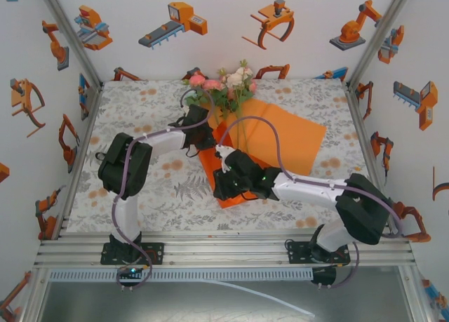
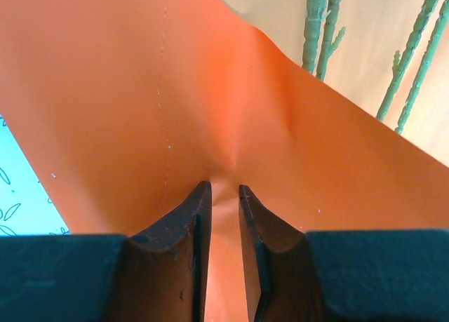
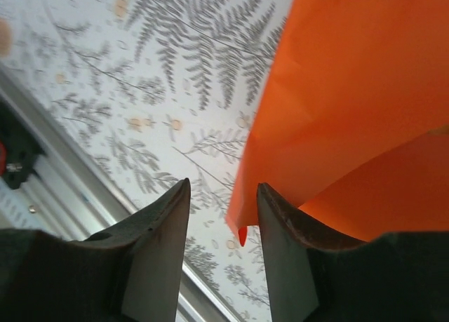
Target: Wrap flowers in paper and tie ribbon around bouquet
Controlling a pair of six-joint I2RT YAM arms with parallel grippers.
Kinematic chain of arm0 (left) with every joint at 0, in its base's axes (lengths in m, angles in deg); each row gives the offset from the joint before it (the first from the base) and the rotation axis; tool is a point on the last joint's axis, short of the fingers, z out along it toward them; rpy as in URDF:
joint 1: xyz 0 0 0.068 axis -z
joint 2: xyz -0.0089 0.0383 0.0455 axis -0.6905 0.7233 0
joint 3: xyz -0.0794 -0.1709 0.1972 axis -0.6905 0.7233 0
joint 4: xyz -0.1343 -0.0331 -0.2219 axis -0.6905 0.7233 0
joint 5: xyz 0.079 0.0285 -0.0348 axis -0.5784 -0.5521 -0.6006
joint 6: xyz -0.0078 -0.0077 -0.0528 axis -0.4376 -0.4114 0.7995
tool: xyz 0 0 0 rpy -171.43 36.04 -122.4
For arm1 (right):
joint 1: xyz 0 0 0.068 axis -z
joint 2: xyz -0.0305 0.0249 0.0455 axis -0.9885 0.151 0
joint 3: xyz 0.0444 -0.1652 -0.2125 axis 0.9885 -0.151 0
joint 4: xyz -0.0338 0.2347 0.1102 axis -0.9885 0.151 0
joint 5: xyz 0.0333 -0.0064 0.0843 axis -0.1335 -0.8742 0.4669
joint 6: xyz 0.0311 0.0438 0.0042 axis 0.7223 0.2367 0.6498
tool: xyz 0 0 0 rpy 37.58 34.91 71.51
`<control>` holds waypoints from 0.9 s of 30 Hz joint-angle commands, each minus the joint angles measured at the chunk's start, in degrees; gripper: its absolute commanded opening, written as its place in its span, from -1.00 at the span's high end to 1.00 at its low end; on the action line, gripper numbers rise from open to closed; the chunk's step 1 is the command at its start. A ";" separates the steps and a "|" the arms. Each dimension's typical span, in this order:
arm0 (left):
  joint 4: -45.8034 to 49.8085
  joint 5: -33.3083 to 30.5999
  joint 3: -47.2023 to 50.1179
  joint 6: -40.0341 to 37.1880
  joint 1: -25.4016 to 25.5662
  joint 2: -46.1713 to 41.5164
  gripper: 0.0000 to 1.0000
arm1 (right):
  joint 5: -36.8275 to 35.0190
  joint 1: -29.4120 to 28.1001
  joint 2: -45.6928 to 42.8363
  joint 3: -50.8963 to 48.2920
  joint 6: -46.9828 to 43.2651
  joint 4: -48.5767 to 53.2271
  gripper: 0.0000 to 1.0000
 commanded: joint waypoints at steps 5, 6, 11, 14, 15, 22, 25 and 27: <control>-5.00 2.93 4.75 -6.12 -0.74 -9.53 0.28 | -3.65 -0.26 -2.33 -9.15 2.16 -2.44 0.28; -5.92 3.85 5.80 -6.86 -0.74 -10.97 0.28 | -3.65 -0.25 -2.48 -9.86 2.80 -2.68 0.28; -15.29 11.36 13.64 -12.03 -0.71 -17.93 0.21 | -0.09 -0.14 -4.40 -11.16 3.02 -4.54 0.28; -19.24 18.73 15.27 -12.45 -0.41 -16.97 0.16 | 1.21 1.15 -7.51 -9.99 3.51 -4.18 0.23; -19.61 20.06 15.29 -12.24 -0.18 -16.26 0.16 | 2.16 2.28 -9.10 -9.58 3.63 -3.84 0.21; -27.42 25.33 16.78 -7.49 3.78 -11.65 0.19 | -0.48 18.11 -22.60 -11.36 3.38 3.48 0.16; -27.46 24.85 16.83 -6.81 5.21 -11.94 0.18 | -2.63 23.41 -21.16 -10.74 -0.36 6.91 0.17; -26.80 23.38 17.53 -6.63 5.78 -13.11 0.17 | -1.48 24.43 -18.12 -9.86 -2.11 6.43 0.17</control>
